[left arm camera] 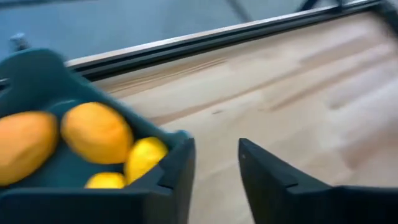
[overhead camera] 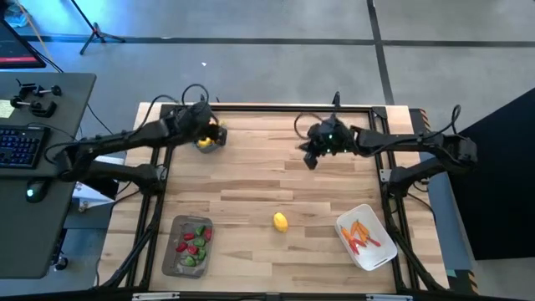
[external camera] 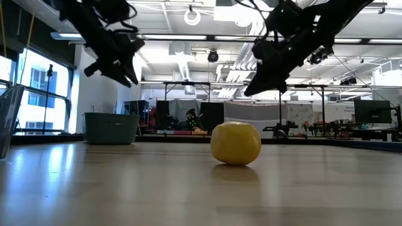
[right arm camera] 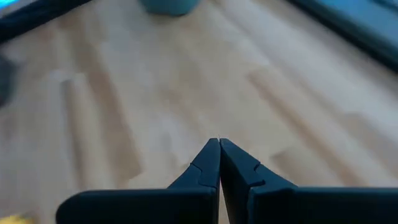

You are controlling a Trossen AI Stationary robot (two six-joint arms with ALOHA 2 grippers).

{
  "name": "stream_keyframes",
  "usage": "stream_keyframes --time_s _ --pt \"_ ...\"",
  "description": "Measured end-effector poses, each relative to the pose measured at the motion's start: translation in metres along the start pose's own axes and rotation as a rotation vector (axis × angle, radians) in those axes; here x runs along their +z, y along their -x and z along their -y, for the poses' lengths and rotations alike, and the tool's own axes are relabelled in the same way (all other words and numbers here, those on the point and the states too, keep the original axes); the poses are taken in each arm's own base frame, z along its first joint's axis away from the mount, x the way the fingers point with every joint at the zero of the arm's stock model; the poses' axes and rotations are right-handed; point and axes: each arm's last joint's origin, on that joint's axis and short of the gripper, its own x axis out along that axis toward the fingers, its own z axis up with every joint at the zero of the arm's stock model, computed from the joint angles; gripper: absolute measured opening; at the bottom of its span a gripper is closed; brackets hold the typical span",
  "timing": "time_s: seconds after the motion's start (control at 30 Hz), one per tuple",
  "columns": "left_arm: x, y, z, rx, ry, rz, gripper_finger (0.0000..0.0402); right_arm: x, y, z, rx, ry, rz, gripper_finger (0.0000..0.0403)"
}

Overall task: Sort produce into baskets
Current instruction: Put the lemon into the blue bin

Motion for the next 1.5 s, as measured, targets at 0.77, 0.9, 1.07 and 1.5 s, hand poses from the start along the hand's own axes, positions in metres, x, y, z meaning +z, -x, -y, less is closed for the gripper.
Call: stream_keyframes --time_s 0.77,0.9,1.07,1.5 --pt "-0.049 0.075 -0.022 -0.490 -0.179 0.317 0.0001 -0.007 -0.001 -0.142 0.082 -0.179 -0.299 0.0014" --pt "-0.051 0.079 -0.027 -0.506 -0.187 0.338 0.0001 -0.005 -0.019 -0.170 0.090 -0.160 -0.402 0.0062" --pt "-0.056 0.077 -0.030 -0.502 -0.197 0.319 0.0001 -0.008 -0.046 -0.193 0.035 -0.244 -0.582 0.0157" --pt "-0.059 0.077 -0.030 -0.553 -0.235 0.268 0.0000 -0.022 -0.085 -0.220 -0.122 -0.343 -0.751 0.0298"
